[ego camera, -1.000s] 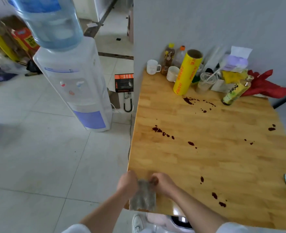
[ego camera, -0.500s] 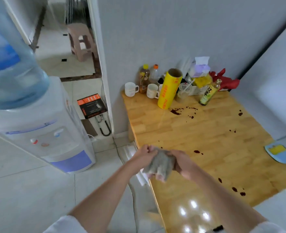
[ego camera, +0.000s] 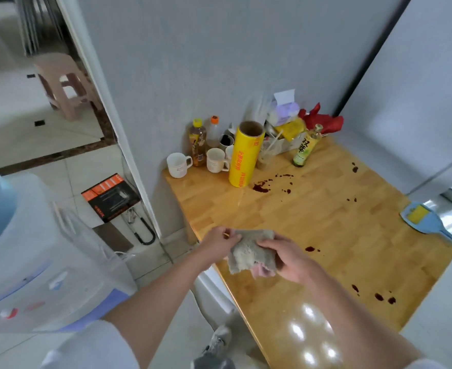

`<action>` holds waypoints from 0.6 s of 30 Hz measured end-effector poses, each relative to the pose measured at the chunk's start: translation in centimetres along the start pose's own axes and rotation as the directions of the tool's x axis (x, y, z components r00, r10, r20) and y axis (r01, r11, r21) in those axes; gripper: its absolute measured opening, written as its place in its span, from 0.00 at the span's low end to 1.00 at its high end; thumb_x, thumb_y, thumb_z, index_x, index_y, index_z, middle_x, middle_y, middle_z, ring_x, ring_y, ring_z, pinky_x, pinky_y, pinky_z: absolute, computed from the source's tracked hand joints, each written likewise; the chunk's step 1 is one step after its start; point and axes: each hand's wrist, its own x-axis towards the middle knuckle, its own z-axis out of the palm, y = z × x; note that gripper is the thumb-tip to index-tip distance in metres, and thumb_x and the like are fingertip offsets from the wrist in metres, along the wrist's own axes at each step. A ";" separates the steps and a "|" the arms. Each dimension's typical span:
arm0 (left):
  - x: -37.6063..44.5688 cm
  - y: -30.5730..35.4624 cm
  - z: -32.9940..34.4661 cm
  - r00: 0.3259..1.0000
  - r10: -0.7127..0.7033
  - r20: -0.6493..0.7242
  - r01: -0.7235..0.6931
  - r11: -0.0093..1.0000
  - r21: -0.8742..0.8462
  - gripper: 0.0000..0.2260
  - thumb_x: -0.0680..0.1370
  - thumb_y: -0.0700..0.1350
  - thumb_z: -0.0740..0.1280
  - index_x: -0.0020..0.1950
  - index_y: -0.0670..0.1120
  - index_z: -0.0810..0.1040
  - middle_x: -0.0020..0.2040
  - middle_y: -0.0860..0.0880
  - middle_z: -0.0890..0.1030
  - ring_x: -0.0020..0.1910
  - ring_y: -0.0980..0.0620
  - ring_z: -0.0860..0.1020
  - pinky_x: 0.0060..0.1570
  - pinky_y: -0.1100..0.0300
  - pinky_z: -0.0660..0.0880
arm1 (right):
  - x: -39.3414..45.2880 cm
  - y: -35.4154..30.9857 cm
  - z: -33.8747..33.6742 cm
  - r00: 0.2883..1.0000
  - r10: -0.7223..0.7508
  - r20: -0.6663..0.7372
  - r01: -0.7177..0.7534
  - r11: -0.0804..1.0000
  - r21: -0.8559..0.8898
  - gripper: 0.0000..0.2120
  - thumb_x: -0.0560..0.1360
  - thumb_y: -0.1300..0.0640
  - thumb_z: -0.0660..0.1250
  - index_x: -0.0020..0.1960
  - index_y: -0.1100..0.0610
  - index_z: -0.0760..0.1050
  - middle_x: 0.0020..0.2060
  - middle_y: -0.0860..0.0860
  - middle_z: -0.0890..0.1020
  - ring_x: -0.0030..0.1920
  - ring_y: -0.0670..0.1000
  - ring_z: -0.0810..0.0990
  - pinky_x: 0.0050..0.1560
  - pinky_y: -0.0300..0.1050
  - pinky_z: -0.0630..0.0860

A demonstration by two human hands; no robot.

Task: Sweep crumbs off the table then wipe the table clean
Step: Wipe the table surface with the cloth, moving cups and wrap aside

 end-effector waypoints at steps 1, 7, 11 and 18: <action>1.7 0.5 -0.4 1.000 -0.011 0.018 0.011 1.000 -0.006 0.10 0.78 0.55 0.69 0.46 0.49 0.75 0.45 0.49 0.81 0.38 0.52 0.79 0.37 0.59 0.79 | 1.2 -1.2 -0.4 1.000 -0.008 0.003 0.008 1.000 -0.020 0.13 0.75 0.67 0.71 0.59 0.60 0.77 0.50 0.65 0.82 0.42 0.61 0.80 0.30 0.48 0.73; 10.1 2.1 -2.6 0.992 -0.086 0.091 0.084 0.996 0.032 0.14 0.79 0.56 0.68 0.57 0.47 0.76 0.51 0.48 0.81 0.44 0.53 0.79 0.41 0.59 0.79 | 8.5 -6.3 -1.8 0.989 -0.015 -0.146 -0.003 0.992 -0.124 0.15 0.77 0.61 0.71 0.61 0.65 0.75 0.44 0.60 0.77 0.34 0.55 0.73 0.27 0.47 0.65; 14.8 0.2 -4.7 0.996 -0.087 0.021 0.079 0.966 0.247 0.14 0.81 0.57 0.63 0.56 0.48 0.78 0.54 0.50 0.80 0.48 0.52 0.79 0.44 0.59 0.75 | 12.5 -8.4 -2.6 0.825 -0.342 -0.450 0.164 0.907 -0.389 0.04 0.79 0.57 0.68 0.51 0.57 0.78 0.44 0.55 0.82 0.41 0.56 0.81 0.32 0.48 0.81; 23.4 1.5 -7.6 0.994 0.073 -0.078 -0.054 0.975 0.217 0.23 0.78 0.55 0.69 0.71 0.52 0.70 0.71 0.52 0.73 0.68 0.53 0.73 0.59 0.61 0.70 | 23.7 -8.2 -6.1 0.631 -0.621 -0.465 -0.076 0.547 -0.834 0.08 0.81 0.54 0.64 0.49 0.58 0.77 0.49 0.58 0.81 0.36 0.54 0.82 0.33 0.50 0.80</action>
